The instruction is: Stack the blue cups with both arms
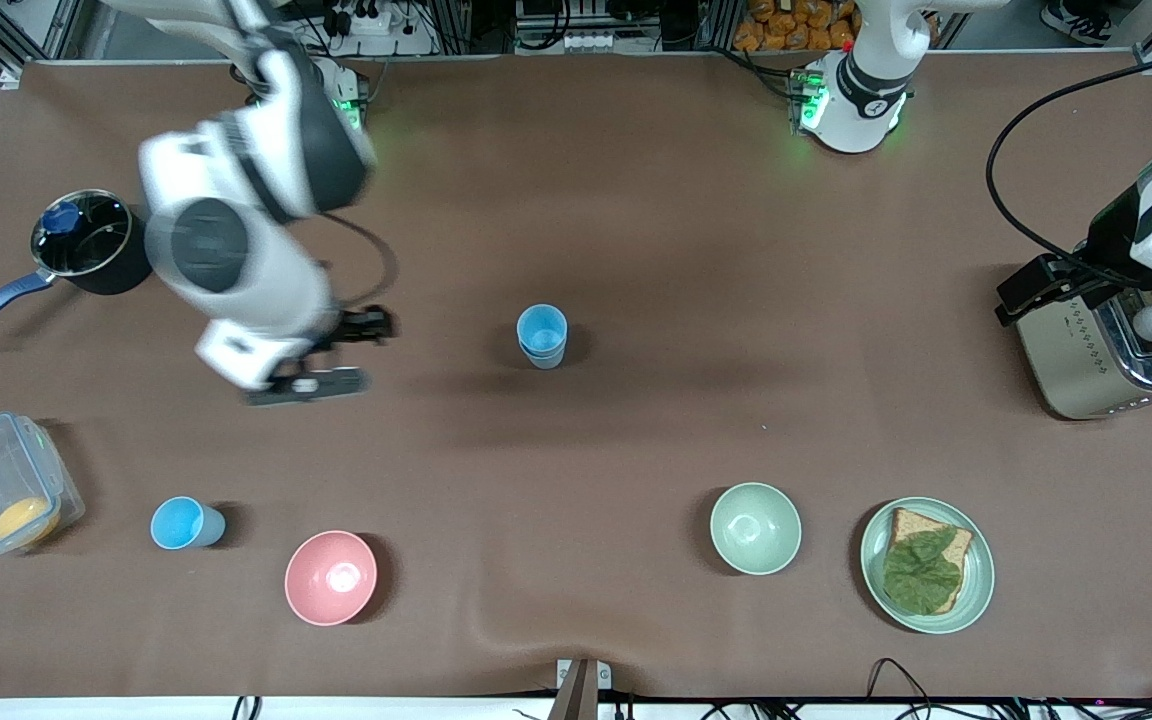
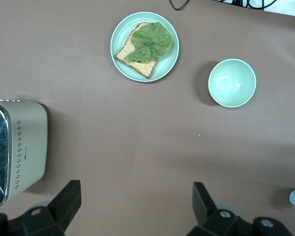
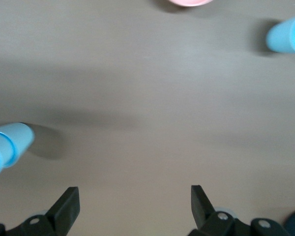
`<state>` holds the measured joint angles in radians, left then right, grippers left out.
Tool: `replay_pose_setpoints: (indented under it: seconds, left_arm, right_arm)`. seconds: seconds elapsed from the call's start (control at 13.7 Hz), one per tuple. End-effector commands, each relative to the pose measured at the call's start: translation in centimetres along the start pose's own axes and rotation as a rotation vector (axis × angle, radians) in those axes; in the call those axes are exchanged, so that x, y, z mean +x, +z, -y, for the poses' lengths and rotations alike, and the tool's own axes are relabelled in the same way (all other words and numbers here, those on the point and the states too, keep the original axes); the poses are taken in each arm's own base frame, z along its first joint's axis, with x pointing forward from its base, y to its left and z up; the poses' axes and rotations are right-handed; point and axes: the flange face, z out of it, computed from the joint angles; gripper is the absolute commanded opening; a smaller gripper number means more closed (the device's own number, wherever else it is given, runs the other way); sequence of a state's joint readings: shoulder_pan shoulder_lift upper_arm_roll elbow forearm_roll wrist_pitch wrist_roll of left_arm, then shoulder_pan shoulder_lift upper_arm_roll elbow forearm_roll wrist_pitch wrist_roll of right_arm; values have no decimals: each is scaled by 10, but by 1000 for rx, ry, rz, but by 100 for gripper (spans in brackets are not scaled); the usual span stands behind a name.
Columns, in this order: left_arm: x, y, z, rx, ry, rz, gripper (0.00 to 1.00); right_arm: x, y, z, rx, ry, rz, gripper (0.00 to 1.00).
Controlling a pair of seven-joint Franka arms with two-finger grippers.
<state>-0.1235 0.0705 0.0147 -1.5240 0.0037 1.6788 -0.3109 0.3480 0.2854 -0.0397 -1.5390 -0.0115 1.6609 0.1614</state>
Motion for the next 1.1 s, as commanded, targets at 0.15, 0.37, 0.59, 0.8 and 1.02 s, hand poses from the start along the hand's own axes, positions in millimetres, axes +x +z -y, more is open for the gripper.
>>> replay_pose_setpoints:
  seconds: [0.15, 0.37, 0.59, 0.8, 1.02]
  left_arm:
    - [-5, -8, 1, -7, 23, 10, 100]
    - [-5, -7, 2, -5, 26, 11, 100]
    - [-5, -7, 2, -5, 34, 13, 100]
    - [-4, -6, 7, -3, 66, 22, 100]
    - [-4, -4, 8, 0, 65, 35, 100]
  right_arm:
    - [-52, -46, -133, 55, 58, -47, 100]
    - [-90, -78, -179, 68, 95, -45, 100]
    - [-110, -92, -214, 77, 139, -42, 100]
    - [-125, -99, -242, 89, 60, -16, 100]
    - [-132, -106, -249, 88, 64, -32, 100]
